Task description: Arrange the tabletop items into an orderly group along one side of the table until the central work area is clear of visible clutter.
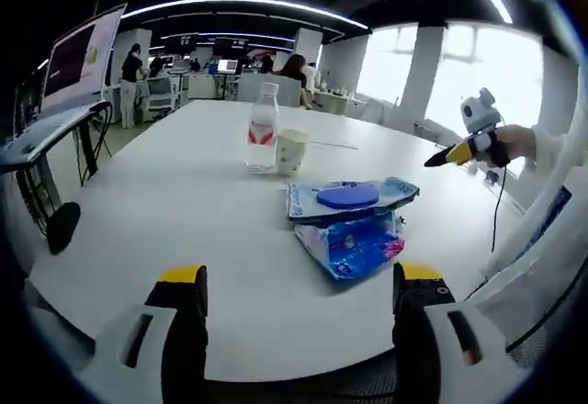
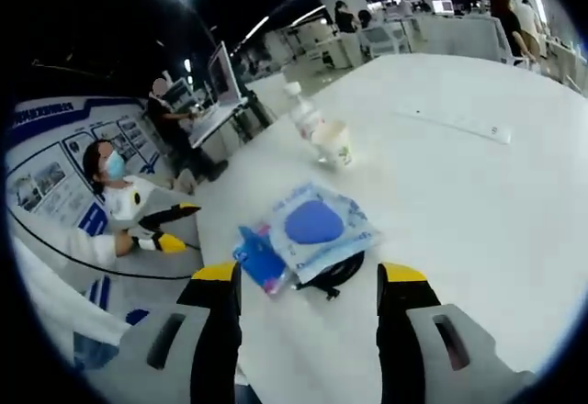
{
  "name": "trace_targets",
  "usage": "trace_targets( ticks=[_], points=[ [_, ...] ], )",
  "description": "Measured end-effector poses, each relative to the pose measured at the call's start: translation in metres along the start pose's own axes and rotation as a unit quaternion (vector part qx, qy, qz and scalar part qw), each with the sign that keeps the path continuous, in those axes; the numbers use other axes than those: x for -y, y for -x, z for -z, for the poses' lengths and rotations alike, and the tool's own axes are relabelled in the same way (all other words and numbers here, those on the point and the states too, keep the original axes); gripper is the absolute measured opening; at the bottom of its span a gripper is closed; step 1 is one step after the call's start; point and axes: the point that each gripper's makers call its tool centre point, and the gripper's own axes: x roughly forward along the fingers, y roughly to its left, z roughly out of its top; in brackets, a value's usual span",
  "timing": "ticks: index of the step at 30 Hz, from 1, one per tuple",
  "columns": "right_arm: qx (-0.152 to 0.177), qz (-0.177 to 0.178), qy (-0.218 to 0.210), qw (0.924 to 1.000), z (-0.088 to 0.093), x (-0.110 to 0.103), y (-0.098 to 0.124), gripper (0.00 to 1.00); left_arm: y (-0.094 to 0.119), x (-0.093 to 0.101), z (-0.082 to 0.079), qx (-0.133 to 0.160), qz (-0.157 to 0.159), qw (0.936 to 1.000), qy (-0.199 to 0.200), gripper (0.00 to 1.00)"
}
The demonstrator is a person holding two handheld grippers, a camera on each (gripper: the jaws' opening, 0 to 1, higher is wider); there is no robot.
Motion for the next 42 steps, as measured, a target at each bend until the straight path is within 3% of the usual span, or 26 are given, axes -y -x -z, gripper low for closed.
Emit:
trace_targets(
  ticks=[5,12,16,18,21,22,27,28,31,38,42],
  points=[
    [0.016,0.017,-0.027,0.9994,0.004,0.009,0.006,0.57,-0.002,0.003,0.004,-0.012,0.009,0.9998,0.011,0.87],
    [0.017,0.027,-0.048,0.9983,0.018,0.011,0.002,0.56,0.001,-0.004,-0.011,0.012,0.000,0.9995,0.029,0.85],
    [0.007,0.032,-0.051,0.9981,0.026,0.013,0.002,0.55,-0.003,-0.011,-0.008,-0.009,-0.013,0.9991,0.038,0.84],
    [0.001,0.033,-0.054,0.9980,0.031,0.012,0.002,0.55,-0.006,-0.012,-0.017,0.005,-0.009,0.9983,0.058,0.83],
    [-0.006,0.032,-0.056,0.9979,0.035,0.013,0.001,0.53,-0.022,-0.023,-0.036,0.038,-0.025,0.9931,0.108,0.80],
    [-0.010,0.031,-0.057,0.9979,0.036,0.013,-0.001,0.53,-0.028,-0.026,-0.038,0.037,-0.029,0.9922,0.116,0.79],
    [-0.014,0.034,-0.052,0.9979,0.031,0.011,-0.005,0.48,-0.069,-0.017,-0.044,0.028,-0.004,0.9895,0.142,0.75],
    [-0.013,0.034,-0.050,0.9981,0.029,0.011,-0.006,0.48,-0.078,-0.015,-0.038,0.000,0.003,0.9882,0.153,0.72],
    [-0.009,0.025,-0.047,0.9985,0.023,0.007,-0.009,0.47,-0.100,-0.016,-0.036,-0.027,0.015,0.9805,0.194,0.62],
    [-0.019,0.007,-0.058,0.9981,0.026,0.001,-0.021,0.45,-0.132,-0.026,-0.054,-0.009,0.013,0.9760,0.217,0.63],
    [-0.008,0.003,-0.092,0.9957,0.021,0.001,-0.029,0.40,-0.140,-0.025,-0.051,-0.019,0.017,0.9727,0.231,0.61]
  ],
)
